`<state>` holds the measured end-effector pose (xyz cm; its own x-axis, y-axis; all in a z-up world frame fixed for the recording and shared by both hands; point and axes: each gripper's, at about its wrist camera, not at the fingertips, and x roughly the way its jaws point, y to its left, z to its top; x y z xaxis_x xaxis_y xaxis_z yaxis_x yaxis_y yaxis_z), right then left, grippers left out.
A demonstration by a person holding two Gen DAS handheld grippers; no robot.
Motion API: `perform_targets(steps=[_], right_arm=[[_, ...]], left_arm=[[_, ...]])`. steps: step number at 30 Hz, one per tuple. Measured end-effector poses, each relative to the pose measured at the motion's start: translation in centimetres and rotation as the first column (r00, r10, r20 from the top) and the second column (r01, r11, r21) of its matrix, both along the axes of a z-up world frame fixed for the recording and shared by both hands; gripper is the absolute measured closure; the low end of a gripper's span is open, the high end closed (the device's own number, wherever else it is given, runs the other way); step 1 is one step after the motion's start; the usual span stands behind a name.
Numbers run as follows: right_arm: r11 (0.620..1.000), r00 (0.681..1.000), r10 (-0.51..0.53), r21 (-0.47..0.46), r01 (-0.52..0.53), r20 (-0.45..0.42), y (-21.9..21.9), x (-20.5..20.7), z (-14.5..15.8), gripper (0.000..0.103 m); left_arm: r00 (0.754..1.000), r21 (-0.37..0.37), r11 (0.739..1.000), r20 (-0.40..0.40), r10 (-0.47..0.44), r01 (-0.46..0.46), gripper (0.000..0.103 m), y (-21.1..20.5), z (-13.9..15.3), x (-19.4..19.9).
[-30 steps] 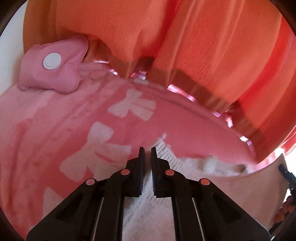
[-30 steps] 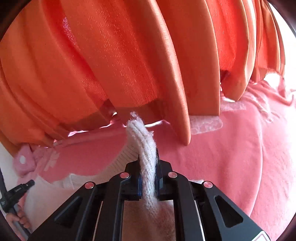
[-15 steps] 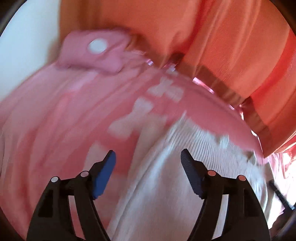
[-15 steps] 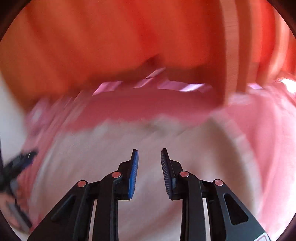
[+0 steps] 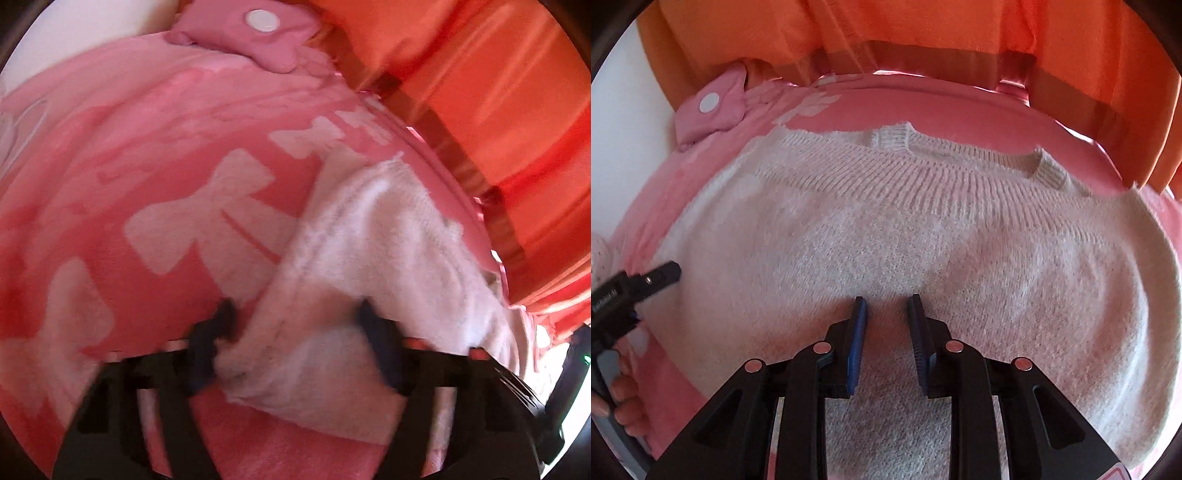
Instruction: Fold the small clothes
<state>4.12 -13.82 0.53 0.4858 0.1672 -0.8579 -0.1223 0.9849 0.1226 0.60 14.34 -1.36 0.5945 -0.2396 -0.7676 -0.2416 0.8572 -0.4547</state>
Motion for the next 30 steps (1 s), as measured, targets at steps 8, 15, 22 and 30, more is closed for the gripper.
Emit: perform_targets(steps=[8, 15, 22, 30], right_arm=[[0.997, 1.000, -0.018, 0.069, 0.018, -0.005, -0.9, -0.5, 1.4, 0.076], [0.888, 0.933, -0.355, 0.332, 0.317, 0.059, -13.6, -4.9, 5.6, 0.061], [0.733, 0.809, -0.587, 0.403, 0.548, -0.033, -23.4, -8.6, 3.8, 0.057], [0.790, 0.899, -0.436, 0.462, 0.402, -0.038, -21.6, -7.1, 3.8, 0.049]], left_arm=[[0.972, -0.038, 0.997, 0.229, -0.053, 0.064, 0.085, -3.0, 7.2, -1.4], [0.831, 0.060, 0.921, 0.412, -0.374, 0.384, 0.085, -18.2, 15.5, -2.7], [0.779, 0.148, 0.796, 0.164, -0.605, 0.587, 0.084, -32.0, 5.7, -2.4], [0.772, 0.251, 0.820, 0.280, -0.571, 0.515, 0.033, -27.9, 8.0, -7.4]])
